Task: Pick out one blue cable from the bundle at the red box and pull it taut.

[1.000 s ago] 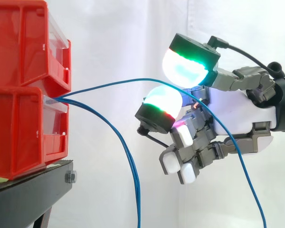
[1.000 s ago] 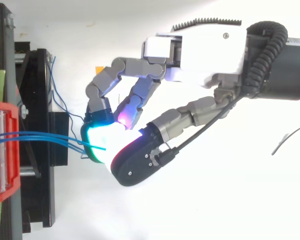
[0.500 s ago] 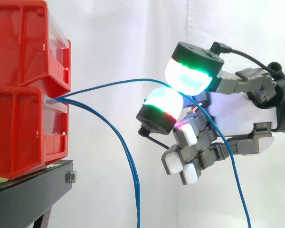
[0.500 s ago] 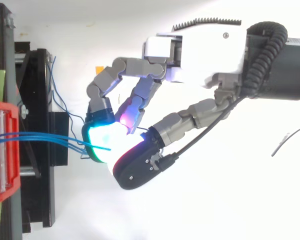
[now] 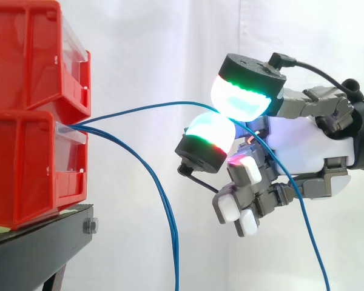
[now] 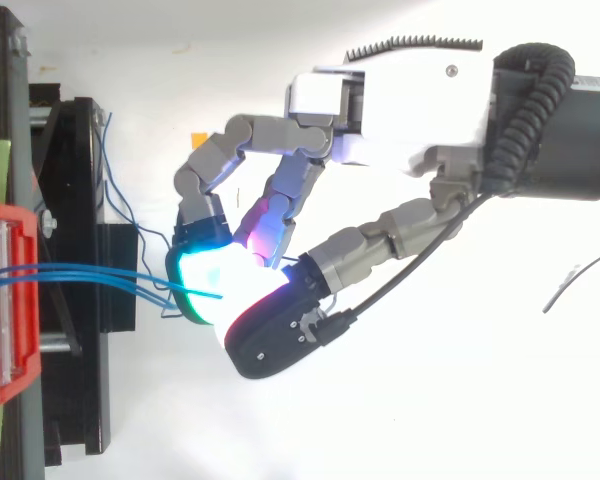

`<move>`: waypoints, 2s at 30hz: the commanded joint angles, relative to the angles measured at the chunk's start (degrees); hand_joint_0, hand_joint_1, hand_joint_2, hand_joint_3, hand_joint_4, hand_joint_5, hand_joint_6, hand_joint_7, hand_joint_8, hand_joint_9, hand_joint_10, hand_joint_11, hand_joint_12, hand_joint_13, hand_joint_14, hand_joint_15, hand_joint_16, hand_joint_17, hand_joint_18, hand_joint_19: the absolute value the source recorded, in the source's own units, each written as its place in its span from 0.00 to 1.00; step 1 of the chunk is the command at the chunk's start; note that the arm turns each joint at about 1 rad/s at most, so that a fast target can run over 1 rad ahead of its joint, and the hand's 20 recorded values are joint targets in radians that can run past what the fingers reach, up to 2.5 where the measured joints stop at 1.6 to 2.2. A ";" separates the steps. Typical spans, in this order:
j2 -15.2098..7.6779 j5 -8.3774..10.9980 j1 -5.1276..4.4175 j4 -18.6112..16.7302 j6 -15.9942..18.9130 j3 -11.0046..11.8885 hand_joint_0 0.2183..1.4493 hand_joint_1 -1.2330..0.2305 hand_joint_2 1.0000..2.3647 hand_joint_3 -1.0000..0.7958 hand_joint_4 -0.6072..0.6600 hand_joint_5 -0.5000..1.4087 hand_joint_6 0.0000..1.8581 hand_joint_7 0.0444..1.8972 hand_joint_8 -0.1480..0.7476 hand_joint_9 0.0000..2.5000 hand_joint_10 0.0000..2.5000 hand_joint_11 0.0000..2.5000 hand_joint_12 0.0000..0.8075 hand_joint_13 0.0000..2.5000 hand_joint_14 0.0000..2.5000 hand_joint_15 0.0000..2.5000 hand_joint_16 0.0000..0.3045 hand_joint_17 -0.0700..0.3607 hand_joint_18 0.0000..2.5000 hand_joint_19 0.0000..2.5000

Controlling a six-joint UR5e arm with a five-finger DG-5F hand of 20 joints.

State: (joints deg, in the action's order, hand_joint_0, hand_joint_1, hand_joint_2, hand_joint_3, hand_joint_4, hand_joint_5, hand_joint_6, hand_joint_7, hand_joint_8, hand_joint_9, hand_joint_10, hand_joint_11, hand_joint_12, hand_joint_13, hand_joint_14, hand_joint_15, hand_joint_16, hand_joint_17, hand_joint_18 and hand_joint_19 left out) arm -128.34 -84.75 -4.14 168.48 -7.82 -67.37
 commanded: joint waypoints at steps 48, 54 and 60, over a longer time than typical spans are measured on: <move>-0.07 -0.77 0.71 -0.44 11.51 -1.36 0.31 0.33 0.02 0.48 0.51 0.20 0.50 0.62 0.69 0.47 0.00 0.02 0.39 0.39 0.00 0.09 0.13 0.37 0.33 0.20; -0.07 -1.65 0.97 -3.86 15.56 -2.68 0.31 0.34 0.02 0.48 0.52 0.20 0.49 0.62 0.71 0.52 0.00 0.05 0.39 0.39 0.00 0.09 0.13 0.37 0.33 0.20; -0.07 -2.35 1.33 -4.04 17.75 -2.68 0.31 0.35 0.02 0.46 0.52 0.20 0.49 0.62 0.68 0.57 0.01 0.12 0.40 0.39 0.00 0.10 0.13 0.37 0.32 0.20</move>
State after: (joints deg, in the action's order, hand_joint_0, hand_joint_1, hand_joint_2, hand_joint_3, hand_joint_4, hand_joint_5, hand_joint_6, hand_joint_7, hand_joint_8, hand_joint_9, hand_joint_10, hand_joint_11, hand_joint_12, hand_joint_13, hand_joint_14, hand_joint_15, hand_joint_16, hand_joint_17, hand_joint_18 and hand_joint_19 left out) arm -128.41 -86.74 -2.99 164.56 8.79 -70.02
